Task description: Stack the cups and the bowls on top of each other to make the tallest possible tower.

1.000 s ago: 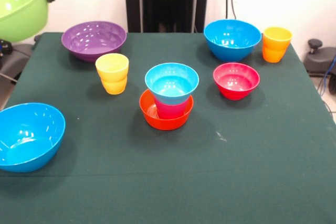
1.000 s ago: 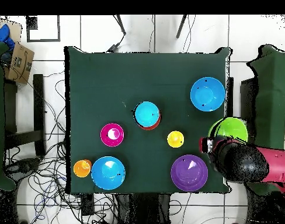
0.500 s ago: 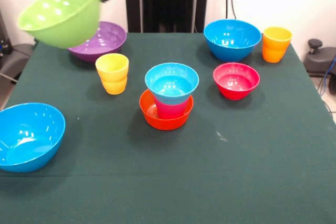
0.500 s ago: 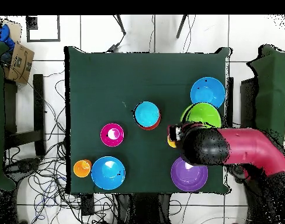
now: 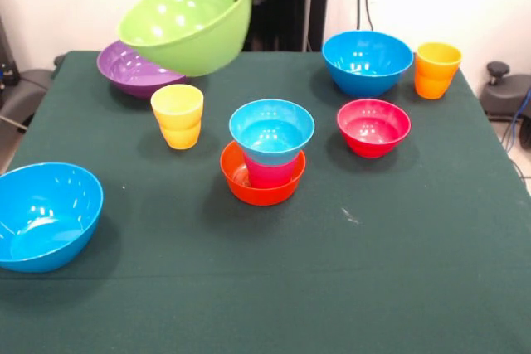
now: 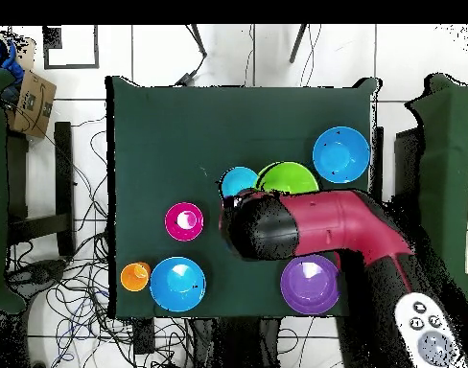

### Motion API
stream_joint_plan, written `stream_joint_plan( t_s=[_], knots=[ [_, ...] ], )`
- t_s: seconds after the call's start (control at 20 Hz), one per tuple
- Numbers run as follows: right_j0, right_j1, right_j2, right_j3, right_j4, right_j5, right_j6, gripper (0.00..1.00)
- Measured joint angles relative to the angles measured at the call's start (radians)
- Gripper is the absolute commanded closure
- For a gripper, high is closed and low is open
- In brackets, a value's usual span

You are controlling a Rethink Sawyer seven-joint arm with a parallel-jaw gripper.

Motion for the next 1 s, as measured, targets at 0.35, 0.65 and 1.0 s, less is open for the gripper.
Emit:
stream_joint_plan(
  t_s=[0.35, 0.65, 1.0],
  knots=[
    [0.134, 0.0, -0.101, -0.013, -0.001, 0.0, 0.156, 1.0],
    [0.183, 0.0, -0.154, -0.013, -0.001, 0.0, 0.225, 1.0],
    [0.186, 0.002, -0.194, -0.015, -0.001, 0.0, 0.228, 1.0]
  ],
)
